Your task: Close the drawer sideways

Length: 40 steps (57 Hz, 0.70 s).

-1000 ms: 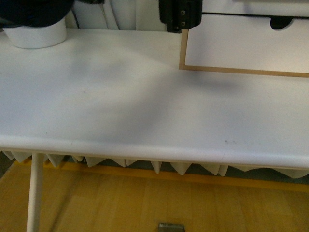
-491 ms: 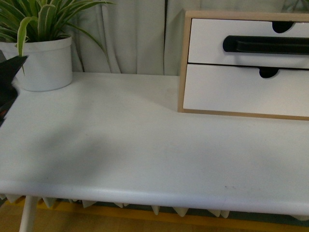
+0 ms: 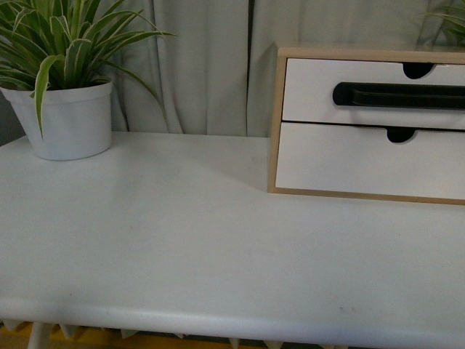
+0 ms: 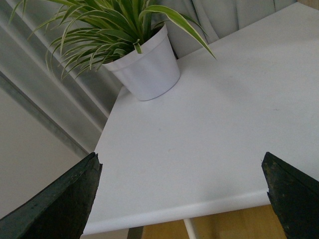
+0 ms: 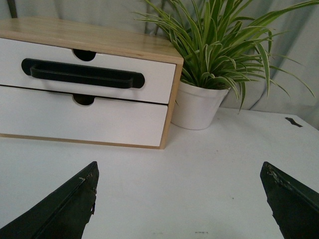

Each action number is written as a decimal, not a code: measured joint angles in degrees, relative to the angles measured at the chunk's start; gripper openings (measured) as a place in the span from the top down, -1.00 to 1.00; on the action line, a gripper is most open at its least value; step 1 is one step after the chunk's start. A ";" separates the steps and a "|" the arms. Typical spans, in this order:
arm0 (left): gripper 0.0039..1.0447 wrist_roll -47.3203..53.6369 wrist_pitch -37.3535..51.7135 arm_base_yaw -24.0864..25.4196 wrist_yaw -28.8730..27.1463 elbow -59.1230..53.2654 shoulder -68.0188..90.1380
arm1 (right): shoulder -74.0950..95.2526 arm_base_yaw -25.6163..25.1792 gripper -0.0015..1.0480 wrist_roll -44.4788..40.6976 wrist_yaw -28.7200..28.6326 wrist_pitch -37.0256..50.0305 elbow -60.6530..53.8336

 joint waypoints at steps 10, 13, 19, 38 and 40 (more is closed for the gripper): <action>-0.36 -19.58 -0.83 3.52 8.98 -1.46 -3.58 | -3.58 -1.73 -0.45 6.36 -10.05 -3.72 -1.62; -0.19 -23.30 -1.64 4.39 9.57 -1.97 -4.98 | -4.63 -0.85 -0.28 7.63 -9.84 -3.69 -2.45; 0.33 -27.89 -4.33 7.52 13.57 -3.17 -8.68 | -6.86 6.58 0.23 9.22 -0.96 -3.48 -5.27; 0.93 -29.55 -9.14 12.79 17.84 -5.62 -17.11 | -10.38 9.40 0.98 9.64 -0.04 -2.27 -10.05; 0.93 -29.55 -9.73 12.79 17.84 -5.62 -17.68 | -10.58 9.40 0.98 9.66 -0.04 -2.21 -10.23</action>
